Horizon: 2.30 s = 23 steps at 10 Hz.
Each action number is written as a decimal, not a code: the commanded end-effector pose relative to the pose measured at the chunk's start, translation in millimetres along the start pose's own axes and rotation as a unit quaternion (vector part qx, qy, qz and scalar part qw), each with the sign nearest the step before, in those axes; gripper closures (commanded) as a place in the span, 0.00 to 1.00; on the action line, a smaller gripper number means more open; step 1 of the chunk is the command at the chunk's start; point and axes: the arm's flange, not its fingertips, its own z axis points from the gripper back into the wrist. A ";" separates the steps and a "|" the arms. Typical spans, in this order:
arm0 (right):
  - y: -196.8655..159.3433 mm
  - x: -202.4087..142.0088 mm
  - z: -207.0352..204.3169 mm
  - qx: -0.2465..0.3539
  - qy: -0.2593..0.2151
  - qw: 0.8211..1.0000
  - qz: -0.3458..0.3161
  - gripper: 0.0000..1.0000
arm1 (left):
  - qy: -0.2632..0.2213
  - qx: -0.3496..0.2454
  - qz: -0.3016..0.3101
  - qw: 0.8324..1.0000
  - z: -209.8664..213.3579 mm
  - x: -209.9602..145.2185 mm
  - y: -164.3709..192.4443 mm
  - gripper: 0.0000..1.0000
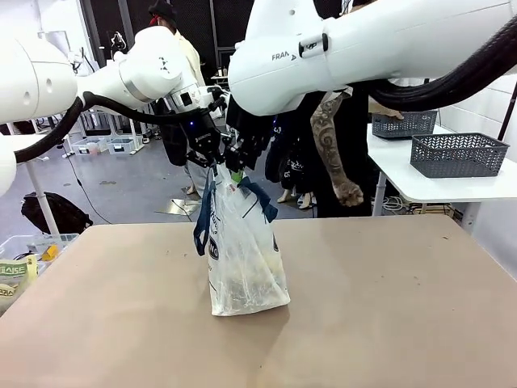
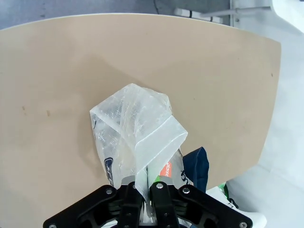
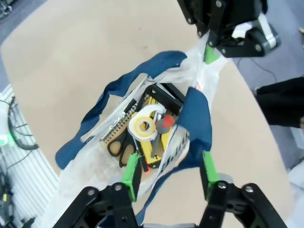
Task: Transfer purchased items from the store into the shopping bag.
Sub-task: Move the Reusable shopping bag to the right side of the table.
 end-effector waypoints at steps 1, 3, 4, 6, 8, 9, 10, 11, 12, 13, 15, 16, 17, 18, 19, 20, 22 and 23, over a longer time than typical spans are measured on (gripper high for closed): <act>7.0 -44.7 15.7 -0.012 -0.022 0.999 -0.033 0.00 | -0.003 0.011 0.005 1.000 7.0 8.2 1.1 1.00; 2.4 -89.8 47.6 -0.046 -0.056 0.992 -0.101 0.00 | -0.004 0.009 -0.002 1.000 7.2 6.2 2.4 1.00; -6.6 -114.8 62.3 -0.054 -0.066 0.985 -0.147 0.00 | -0.006 0.009 -0.004 1.000 6.6 4.4 2.6 1.00; -38.4 -168.8 93.4 -0.059 -0.088 0.956 -0.272 0.00 | -0.015 0.009 -0.012 1.000 8.4 2.8 4.3 1.00; -89.5 -243.4 116.7 -0.055 -0.114 0.904 -0.408 0.00 | -0.020 0.007 -0.026 0.999 13.5 -1.4 8.8 1.00; -117.4 -285.7 121.1 -0.043 -0.122 0.868 -0.480 0.00 | -0.015 0.008 -0.037 0.999 14.8 -4.2 10.5 1.00; -135.1 -330.5 126.4 -0.015 -0.132 0.838 -0.530 0.00 | -0.012 0.007 -0.047 0.999 16.8 -5.0 11.9 1.00; -149.1 -373.8 127.7 0.003 -0.135 0.796 -0.589 0.00 | -0.011 0.005 -0.052 0.999 18.7 -6.3 14.0 1.00; -157.7 -401.9 122.4 0.002 -0.123 0.765 -0.632 0.00 | -0.014 0.011 -0.058 0.998 19.5 -7.5 14.8 1.00; -163.8 -416.8 115.9 0.020 -0.157 0.765 -0.624 0.00 | -0.027 0.020 -0.080 0.996 20.4 -7.6 15.6 1.00; -169.6 -422.5 124.9 0.006 -0.123 0.772 -0.623 0.00 | -0.035 0.027 -0.111 0.993 32.9 -16.5 13.5 1.00; -169.6 -422.5 124.9 0.006 -0.123 0.772 -0.623 0.00 | -0.042 0.016 -0.127 0.991 48.1 -25.9 18.8 1.00; -169.6 -422.5 124.9 0.006 -0.123 0.772 -0.623 0.00 | -0.061 0.011 -0.117 0.991 68.9 -40.1 28.6 1.00; -169.6 -422.5 124.9 0.006 -0.123 0.772 -0.623 0.00 | -0.077 -0.002 -0.118 0.990 89.9 -54.4 40.8 1.00; -169.6 -422.5 124.9 0.006 -0.123 0.772 -0.623 0.00 | -0.074 -0.008 -0.102 0.992 110.6 -66.5 58.2 1.00; -169.6 -422.5 124.9 0.006 -0.123 0.772 -0.623 0.00 | -0.090 -0.013 -0.082 0.992 132.3 -78.2 77.7 1.00; -169.6 -422.5 124.9 0.006 -0.123 0.772 -0.623 0.00 | -0.110 -0.052 -0.025 0.992 169.7 -102.9 122.2 1.00; -169.6 -422.5 124.9 0.006 -0.123 0.772 -0.623 0.00 | -0.111 -0.082 -0.007 0.990 179.6 -113.2 150.2 1.00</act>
